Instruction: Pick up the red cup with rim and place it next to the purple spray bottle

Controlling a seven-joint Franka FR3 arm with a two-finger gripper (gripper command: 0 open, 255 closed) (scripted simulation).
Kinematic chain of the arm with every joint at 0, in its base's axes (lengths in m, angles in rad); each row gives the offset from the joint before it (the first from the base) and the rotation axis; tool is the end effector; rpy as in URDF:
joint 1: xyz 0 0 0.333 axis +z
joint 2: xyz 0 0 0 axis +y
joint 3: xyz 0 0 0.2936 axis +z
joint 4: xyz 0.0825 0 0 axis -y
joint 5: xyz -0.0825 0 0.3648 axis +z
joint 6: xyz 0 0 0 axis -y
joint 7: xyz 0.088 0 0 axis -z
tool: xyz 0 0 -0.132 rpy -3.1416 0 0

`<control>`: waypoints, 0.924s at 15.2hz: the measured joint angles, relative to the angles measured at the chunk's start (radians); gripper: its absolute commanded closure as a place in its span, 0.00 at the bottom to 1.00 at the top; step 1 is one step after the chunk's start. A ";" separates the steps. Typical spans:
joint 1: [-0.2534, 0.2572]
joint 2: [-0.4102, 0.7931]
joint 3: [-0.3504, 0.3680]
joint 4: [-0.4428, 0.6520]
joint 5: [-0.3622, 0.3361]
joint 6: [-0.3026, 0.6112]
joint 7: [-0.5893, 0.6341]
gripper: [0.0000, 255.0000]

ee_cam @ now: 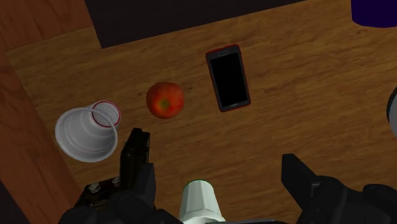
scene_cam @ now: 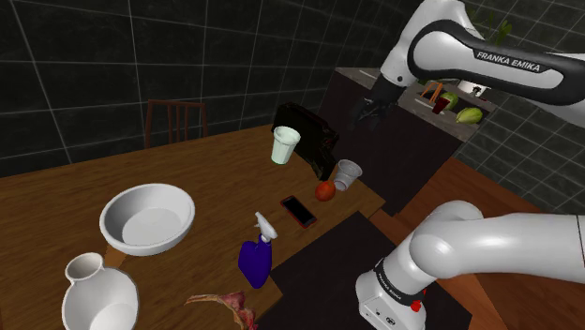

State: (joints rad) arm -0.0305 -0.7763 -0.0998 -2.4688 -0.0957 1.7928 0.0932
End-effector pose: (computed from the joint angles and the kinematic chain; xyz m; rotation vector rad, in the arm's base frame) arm 0.3225 -0.0562 0.5139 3.1001 -0.2828 0.1528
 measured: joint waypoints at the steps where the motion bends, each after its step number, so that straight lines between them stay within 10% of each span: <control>1: -0.005 0.006 -0.010 -0.026 -0.007 0.031 -0.006 0.00; 14: -0.074 0.286 -0.206 -0.172 -0.098 0.463 -0.152 0.00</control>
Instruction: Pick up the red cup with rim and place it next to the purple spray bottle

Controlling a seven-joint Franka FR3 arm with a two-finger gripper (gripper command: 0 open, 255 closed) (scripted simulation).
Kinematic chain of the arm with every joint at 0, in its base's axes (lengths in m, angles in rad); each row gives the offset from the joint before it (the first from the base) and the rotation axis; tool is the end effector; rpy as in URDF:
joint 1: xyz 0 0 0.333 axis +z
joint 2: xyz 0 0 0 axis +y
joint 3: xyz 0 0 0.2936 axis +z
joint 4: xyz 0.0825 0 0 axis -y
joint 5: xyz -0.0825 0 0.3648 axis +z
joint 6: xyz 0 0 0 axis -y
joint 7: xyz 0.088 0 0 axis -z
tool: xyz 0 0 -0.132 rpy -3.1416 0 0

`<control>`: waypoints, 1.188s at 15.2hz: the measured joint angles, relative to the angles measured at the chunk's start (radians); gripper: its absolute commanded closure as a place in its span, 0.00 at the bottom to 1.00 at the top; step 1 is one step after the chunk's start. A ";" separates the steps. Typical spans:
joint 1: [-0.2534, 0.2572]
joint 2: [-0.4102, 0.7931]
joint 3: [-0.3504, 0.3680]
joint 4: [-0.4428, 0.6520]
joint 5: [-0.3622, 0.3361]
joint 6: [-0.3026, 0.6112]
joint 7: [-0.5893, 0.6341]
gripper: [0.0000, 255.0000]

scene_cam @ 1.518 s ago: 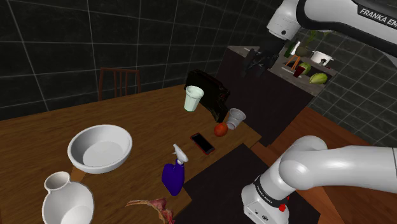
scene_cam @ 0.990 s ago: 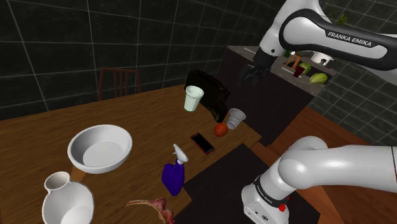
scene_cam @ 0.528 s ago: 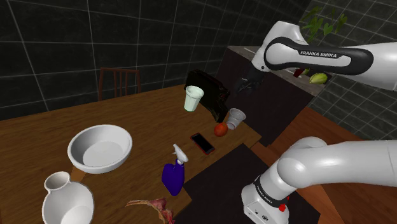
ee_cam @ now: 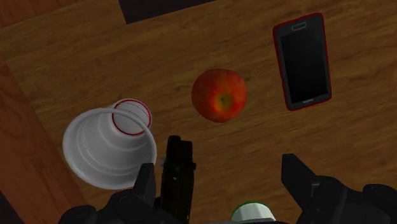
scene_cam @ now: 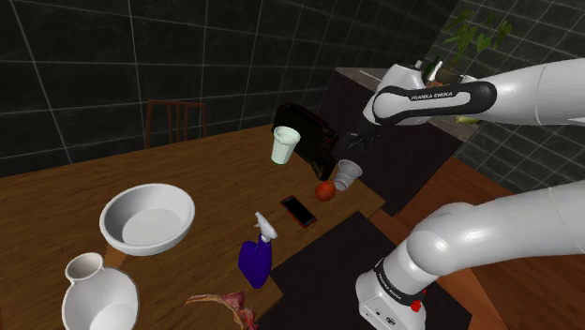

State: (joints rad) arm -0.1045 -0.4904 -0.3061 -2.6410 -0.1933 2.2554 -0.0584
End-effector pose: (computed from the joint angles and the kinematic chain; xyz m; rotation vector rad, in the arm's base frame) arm 0.3551 -0.1557 0.3695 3.0893 -0.3234 0.1367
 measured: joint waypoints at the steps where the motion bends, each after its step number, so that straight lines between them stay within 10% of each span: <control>1: -0.005 0.031 -0.019 -0.006 -0.004 0.038 -0.017 0.00; 18: 0.026 0.504 -0.169 0.043 0.205 0.445 -0.277 0.00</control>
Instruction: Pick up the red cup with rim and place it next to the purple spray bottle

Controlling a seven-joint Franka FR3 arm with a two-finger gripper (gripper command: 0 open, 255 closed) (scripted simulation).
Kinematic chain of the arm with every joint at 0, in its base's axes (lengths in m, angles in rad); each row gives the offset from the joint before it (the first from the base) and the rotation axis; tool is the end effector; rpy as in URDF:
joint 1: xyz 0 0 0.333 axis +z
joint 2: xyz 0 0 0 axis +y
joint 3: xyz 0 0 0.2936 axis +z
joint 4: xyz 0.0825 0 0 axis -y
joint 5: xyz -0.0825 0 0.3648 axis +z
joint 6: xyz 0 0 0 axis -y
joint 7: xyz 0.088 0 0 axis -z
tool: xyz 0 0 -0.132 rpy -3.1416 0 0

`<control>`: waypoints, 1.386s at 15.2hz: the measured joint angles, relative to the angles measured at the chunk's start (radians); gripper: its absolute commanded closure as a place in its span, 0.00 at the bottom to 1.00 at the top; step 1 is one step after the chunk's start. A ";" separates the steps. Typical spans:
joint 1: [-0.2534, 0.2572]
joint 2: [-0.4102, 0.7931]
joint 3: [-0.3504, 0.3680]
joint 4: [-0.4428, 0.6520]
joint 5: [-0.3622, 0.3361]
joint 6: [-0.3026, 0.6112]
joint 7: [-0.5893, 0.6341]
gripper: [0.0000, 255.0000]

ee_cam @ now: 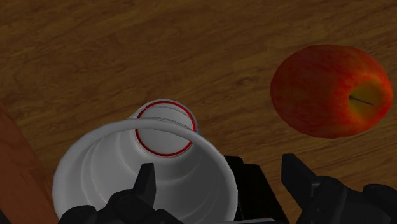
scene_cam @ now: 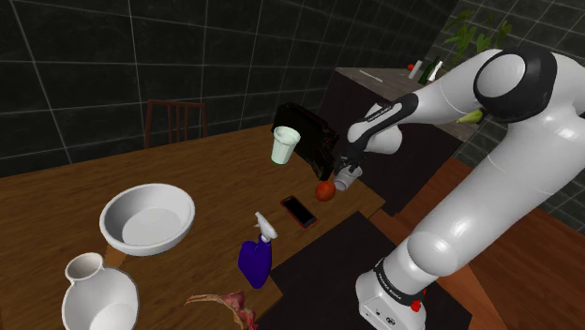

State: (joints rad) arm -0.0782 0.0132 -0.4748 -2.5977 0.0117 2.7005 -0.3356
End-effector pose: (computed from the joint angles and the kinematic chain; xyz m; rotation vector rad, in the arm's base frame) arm 0.3755 -0.2328 0.2297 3.0793 -0.3517 0.1272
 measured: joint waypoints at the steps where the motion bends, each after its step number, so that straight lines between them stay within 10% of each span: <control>1: 0.000 0.004 0.001 0.001 0.004 0.003 -0.003 0.00; 6: 0.001 0.007 0.001 0.001 0.008 0.006 -0.005 0.00; 7: 0.001 0.007 0.001 0.001 0.008 0.006 -0.005 1.00; 21: -0.001 -0.037 -0.002 0.005 -0.036 -0.037 0.027 1.00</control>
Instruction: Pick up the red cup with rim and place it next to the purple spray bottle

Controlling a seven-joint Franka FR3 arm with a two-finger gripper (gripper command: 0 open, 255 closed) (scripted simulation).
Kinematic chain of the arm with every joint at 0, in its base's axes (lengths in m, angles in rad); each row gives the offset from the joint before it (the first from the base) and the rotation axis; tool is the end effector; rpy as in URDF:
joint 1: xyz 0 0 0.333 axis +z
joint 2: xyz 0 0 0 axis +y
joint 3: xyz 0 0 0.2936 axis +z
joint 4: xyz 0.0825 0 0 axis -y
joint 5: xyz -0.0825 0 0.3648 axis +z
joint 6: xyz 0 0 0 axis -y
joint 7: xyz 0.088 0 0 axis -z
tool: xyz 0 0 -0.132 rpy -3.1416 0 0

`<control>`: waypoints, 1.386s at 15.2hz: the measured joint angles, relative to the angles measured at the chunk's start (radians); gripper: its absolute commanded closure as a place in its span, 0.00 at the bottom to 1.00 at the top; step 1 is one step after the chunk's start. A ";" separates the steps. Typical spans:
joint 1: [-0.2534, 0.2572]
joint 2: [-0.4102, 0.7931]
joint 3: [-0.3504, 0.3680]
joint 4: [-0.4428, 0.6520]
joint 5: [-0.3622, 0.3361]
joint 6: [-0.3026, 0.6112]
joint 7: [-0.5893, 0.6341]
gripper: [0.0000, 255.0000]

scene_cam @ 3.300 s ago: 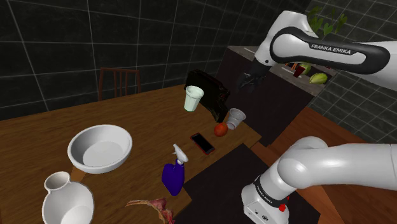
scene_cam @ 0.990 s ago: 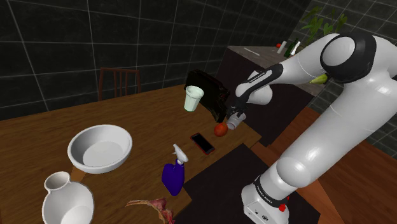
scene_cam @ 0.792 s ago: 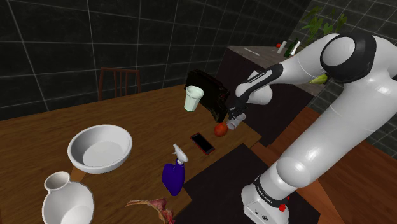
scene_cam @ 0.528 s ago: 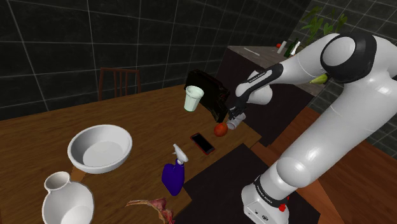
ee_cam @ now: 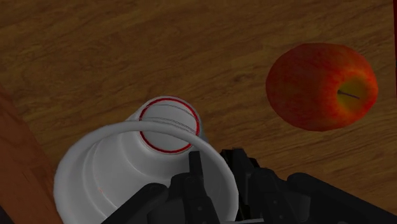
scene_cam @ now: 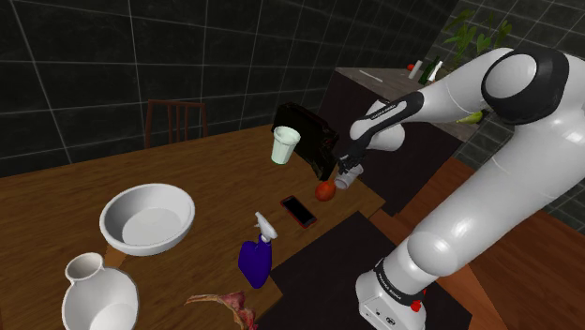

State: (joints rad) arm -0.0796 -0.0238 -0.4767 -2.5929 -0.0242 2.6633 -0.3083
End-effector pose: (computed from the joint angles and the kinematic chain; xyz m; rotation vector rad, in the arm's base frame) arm 0.3763 -0.2323 0.2422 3.0794 -0.3517 0.1283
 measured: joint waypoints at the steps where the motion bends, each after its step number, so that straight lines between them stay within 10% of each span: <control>1: -0.002 -0.017 0.000 0.002 -0.015 -0.017 0.011 1.00; 21: -0.032 -0.251 0.039 0.098 -0.138 -0.333 0.103 1.00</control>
State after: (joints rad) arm -0.1117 -0.2752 -0.4376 -2.4946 -0.1623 2.3301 -0.2058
